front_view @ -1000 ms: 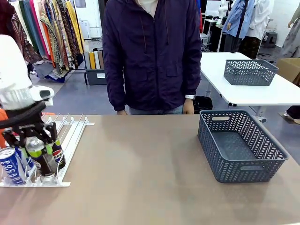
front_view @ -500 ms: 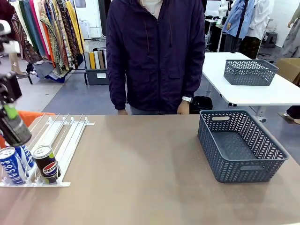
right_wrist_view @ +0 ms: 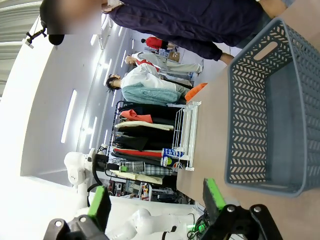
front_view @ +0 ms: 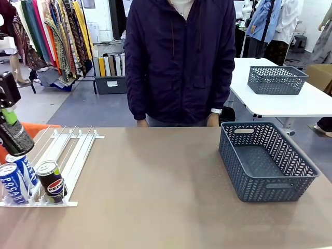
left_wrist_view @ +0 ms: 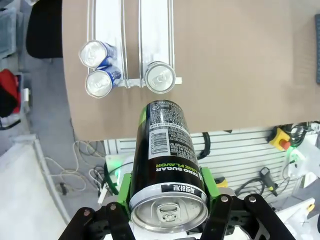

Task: Retrieve and store the cans from the dispenser.
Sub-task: Pick up one can from the Automatic Can Dispenser and place it in the middle of the table.

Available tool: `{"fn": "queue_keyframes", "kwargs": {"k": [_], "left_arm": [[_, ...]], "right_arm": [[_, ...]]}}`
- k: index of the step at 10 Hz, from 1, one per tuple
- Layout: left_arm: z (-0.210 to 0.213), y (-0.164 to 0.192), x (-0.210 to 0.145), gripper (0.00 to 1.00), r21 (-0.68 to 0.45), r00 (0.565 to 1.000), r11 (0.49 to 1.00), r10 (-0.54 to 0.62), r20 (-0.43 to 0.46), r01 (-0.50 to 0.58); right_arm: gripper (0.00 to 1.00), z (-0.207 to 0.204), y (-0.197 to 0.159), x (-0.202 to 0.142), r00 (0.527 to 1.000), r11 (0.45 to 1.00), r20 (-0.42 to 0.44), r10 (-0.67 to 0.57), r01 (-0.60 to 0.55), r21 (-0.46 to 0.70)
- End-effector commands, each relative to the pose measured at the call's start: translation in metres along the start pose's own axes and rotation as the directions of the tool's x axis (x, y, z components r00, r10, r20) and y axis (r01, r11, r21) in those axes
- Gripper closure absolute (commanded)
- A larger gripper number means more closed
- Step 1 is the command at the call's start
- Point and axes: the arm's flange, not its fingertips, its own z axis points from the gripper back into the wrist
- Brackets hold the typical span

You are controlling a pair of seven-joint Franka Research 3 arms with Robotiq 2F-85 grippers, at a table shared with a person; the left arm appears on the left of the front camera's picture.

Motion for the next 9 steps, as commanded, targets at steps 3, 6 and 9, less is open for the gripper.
{"fn": "queue_keyframes", "kwargs": {"k": [3, 6, 9], "left_arm": [[-0.007, -0.050, 0.016, 1.00, -0.132, 0.995, 0.987, -0.085, 0.053, 0.091], [-0.048, -0.195, 0.075, 1.00, -0.088, 0.959, 0.959, -0.258, 0.120, 0.269], [-0.140, -0.302, 0.128, 1.00, -0.068, 0.909, 0.907, -0.415, 0.028, 0.416]], "right_arm": [[0.00, 0.002, 0.002, 0.000, 1.000, 1.000, -0.008, 0.014, -0.014, 0.001], [0.00, 0.002, 0.002, 0.000, 1.000, 1.000, -0.008, 0.014, -0.014, 0.001], [0.00, 0.002, 0.002, 0.000, 1.000, 1.000, -0.008, 0.014, -0.014, 0.001]]}}
